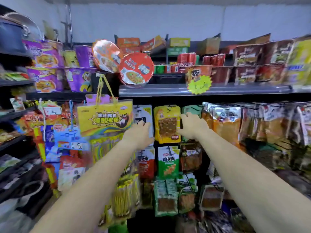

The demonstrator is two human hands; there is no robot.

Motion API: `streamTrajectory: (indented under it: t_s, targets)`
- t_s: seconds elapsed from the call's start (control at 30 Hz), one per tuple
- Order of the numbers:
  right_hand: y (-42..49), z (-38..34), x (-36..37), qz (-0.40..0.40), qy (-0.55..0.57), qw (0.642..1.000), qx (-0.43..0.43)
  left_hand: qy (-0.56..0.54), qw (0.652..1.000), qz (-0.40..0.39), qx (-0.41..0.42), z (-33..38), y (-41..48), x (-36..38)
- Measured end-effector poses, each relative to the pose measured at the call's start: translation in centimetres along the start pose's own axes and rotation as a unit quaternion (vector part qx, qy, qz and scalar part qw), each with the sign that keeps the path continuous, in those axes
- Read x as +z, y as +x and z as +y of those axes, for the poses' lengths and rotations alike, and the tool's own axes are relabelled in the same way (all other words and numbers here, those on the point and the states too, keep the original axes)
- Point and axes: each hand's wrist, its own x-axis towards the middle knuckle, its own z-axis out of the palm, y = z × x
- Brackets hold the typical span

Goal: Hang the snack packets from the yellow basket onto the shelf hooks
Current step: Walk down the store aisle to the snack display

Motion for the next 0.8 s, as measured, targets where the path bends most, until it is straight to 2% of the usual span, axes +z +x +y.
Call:
streamTrajectory:
  t_s: [0.17, 0.33, 0.63, 0.8]
  targets:
    - [2.6, 7.6, 5.6, -0.057, 0.025, 0.998, -0.021, -0.011, 0.998, -0.047, -0.047, 5.8, 4.9, 5.5]
    - [4.8, 11.5, 11.8, -0.125, 0.059, 0.99, -0.01, -0.021, 0.991, -0.127, -0.028, 6.9, 8.2, 12.2]
    - [4.7, 8.2, 26.5, -0.251, 0.068, 0.964, 0.058, -0.052, 0.965, -0.255, 0.002, 1.6, 8.0, 27.4]
    - [2.2, 5.5, 36.4, -0.335, 0.048, 0.941, 0.031, -0.062, 0.951, -0.302, -0.023, -0.2, 5.1, 38.0]
